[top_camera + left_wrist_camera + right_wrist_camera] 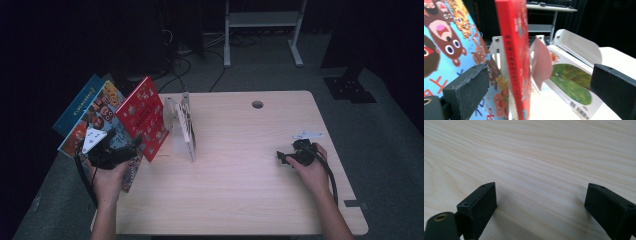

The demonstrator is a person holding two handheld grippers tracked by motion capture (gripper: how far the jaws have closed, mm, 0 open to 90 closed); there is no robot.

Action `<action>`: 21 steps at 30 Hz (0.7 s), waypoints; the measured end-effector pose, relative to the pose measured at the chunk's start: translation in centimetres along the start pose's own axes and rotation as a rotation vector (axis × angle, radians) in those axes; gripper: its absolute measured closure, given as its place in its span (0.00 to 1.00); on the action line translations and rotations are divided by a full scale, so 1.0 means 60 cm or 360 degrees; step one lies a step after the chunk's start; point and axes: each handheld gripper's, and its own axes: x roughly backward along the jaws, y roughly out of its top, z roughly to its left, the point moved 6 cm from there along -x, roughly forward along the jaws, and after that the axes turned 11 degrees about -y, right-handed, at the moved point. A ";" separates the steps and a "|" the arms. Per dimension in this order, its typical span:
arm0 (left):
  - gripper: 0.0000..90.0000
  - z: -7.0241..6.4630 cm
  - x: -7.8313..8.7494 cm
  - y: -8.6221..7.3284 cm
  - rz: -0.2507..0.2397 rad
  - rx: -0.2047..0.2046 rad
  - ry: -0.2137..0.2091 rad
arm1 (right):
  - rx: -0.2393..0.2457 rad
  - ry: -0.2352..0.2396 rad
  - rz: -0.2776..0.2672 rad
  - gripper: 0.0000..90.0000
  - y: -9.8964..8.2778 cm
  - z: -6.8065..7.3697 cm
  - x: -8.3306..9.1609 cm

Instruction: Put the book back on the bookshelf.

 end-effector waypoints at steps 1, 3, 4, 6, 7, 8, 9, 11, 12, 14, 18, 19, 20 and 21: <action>0.02 -0.005 0.002 0.000 0.0001 0.0000 -0.0014 | 0.0000 0.0000 0.0000 0.11 0.000 0.000 0.000; 0.02 -0.014 0.006 -0.002 -0.0002 -0.0002 -0.0049 | 0.0000 0.0000 0.0000 0.11 0.000 0.000 0.000; 0.02 -0.018 0.008 -0.003 -0.0005 0.0002 -0.0065 | 0.0000 0.0000 0.0000 0.11 0.000 0.000 0.000; 0.02 -0.026 0.012 -0.004 -0.0005 -0.0010 -0.0093 | 0.0000 0.0000 0.0000 0.11 0.000 0.000 0.000; 0.02 -0.030 0.014 -0.004 -0.0004 -0.0017 -0.0100 | 0.0001 0.0000 -0.0001 0.11 0.000 0.000 0.000; 0.02 -0.035 0.016 -0.005 -0.0010 -0.0019 -0.0109 | 0.0000 0.0000 -0.0001 0.11 0.000 0.000 0.000; 0.02 -0.039 0.019 -0.006 -0.0011 -0.0021 -0.0120 | 0.0001 0.0000 -0.0001 0.11 0.000 0.000 0.000; 0.02 -0.046 0.023 -0.009 0.0000 -0.0035 -0.0130 | 0.0001 0.0000 -0.0001 0.11 0.000 0.000 0.000; 0.02 -0.050 0.025 -0.011 -0.0001 -0.0034 -0.0142 | 0.0001 0.0000 0.0000 0.11 0.000 0.000 0.000; 0.02 -0.055 0.029 -0.015 0.0003 -0.0040 -0.0148 | 0.0001 0.0000 0.0000 0.11 0.000 0.000 0.000; 0.02 -0.060 0.033 -0.019 0.0010 -0.0052 -0.0150 | 0.0001 -0.0001 -0.0001 0.11 0.000 0.000 0.000; 0.02 -0.060 0.033 -0.020 0.0007 -0.0047 -0.0156 | 0.0001 0.0000 -0.0001 0.11 0.000 0.000 0.000; 0.02 -0.060 0.033 -0.019 0.0006 -0.0041 -0.0160 | 0.0000 0.0000 -0.0001 0.11 0.000 0.000 0.000; 0.02 -0.061 0.033 -0.019 0.0007 -0.0043 -0.0159 | 0.0001 0.0000 0.0000 0.11 0.000 0.000 0.000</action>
